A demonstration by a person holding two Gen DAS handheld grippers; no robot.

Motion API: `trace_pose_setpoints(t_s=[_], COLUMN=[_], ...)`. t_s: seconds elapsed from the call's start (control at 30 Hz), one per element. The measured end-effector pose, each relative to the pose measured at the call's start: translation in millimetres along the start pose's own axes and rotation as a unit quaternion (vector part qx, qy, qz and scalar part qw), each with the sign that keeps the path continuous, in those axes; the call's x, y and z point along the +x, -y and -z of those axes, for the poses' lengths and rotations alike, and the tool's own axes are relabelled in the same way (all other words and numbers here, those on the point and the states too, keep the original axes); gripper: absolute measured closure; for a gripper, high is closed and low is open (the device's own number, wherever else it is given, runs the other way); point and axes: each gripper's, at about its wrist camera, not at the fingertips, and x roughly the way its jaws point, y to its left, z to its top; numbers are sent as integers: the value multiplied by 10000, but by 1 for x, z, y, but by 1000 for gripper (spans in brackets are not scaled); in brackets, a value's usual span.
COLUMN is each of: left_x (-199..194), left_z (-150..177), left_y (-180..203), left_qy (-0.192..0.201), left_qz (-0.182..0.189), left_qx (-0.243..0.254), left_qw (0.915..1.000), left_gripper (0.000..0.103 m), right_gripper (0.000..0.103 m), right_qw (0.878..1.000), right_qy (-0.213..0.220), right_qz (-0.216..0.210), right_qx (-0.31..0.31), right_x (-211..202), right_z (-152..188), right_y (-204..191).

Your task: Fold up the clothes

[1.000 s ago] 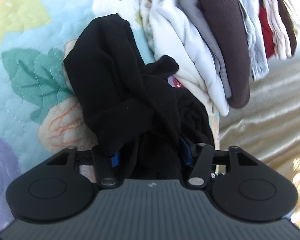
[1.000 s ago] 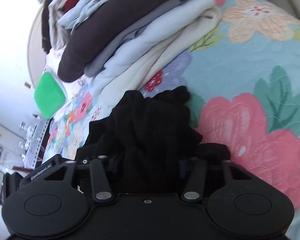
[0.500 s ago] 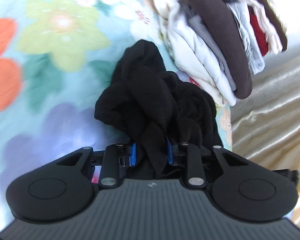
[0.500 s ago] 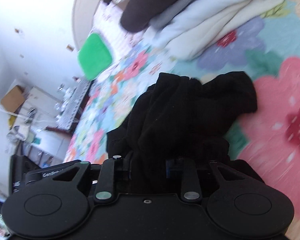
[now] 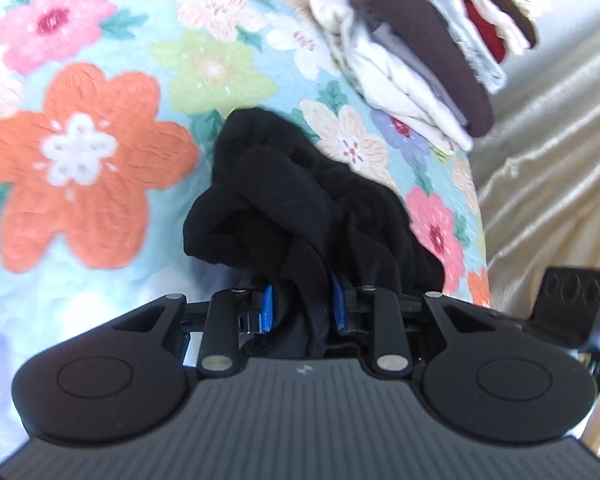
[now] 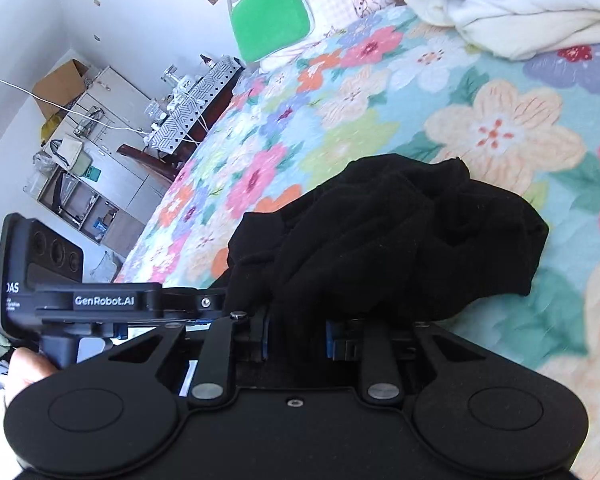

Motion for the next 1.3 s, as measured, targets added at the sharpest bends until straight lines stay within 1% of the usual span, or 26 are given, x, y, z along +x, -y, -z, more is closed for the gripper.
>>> trace_pose_setpoints(t_s=[0.13,0.17,0.3,0.43,0.53,0.63,0.67,0.73,0.77,0.83,0.87,0.93,1.0,1.1,1.13,1.17,1.23,1.27,1.3], left_x=[-45,-58,-117,-177,-223,-257,-262,-265,-259,-239,-226,-199,-186,-171,-166,-164,-164,-164,-164], left_z=[-4,-6,-22,-45,-59,-64,-64,-63,-61,-58,-55,-45,-41,-36,-35,-34,-32,-31,-29], left_y=[-34,-41,-62,-83,-96,-106,-111,-123,-132,-156,-169,-196,-211,-231,-237,-241,-237,-233,-227], left_qy=[186,268,774,1353,1914,2571,2734,2978,2947,2680,2476,1937,1630,1281,1164,1117,1103,1099,1110], left_qz=[462,519,472,512,610,573,425,-44,-204,-424,-496,-599,-674,-764,-794,-716,-380,-251,-196], left_qx=[-392,-413,-250,-183,-110,37,86,182,135,-85,-225,-518,-702,-958,-1043,-1115,-1156,-1113,-999], left_qw=[9980,9974,9956,9893,9796,9647,9609,9545,9553,9624,9673,9778,9818,9842,9845,9849,9864,9874,9886], left_gripper=[77,77,77,77,77,77,77,77,77,77,77,80,82,82,82,82,81,81,81], right_gripper=[77,77,78,79,80,80,81,81,81,82,82,82,83,84,84,84,84,84,84], right_qw=[9992,9987,9960,9897,9813,9687,9653,9601,9599,9639,9653,9658,9673,9704,9715,9722,9719,9712,9700], right_qy=[226,288,465,728,1009,1448,1572,1757,1784,1686,1584,1353,1105,1005,1070,1130,1209,1194,1170], right_qz=[-24,-52,-234,-478,-613,-545,-394,53,297,723,975,1439,1738,1938,1908,1883,1875,1907,1954], right_qx=[-316,-419,-720,-1132,-1520,-1941,-2047,-2176,-2143,-1929,-1834,-1681,-1480,-1034,-910,-810,-752,-789,-855], right_x=[10,15,43,64,76,82,84,91,95,108,115,129,139,143,139,135,128,127,126], right_z=[-1,-2,-12,-34,-52,-69,-72,-78,-79,-76,-71,-58,-44,-23,-19,-15,-12,-13,-14], right_y=[-52,-66,-121,-178,-220,-252,-257,-261,-257,-238,-227,-206,-186,-163,-159,-157,-157,-158,-160])
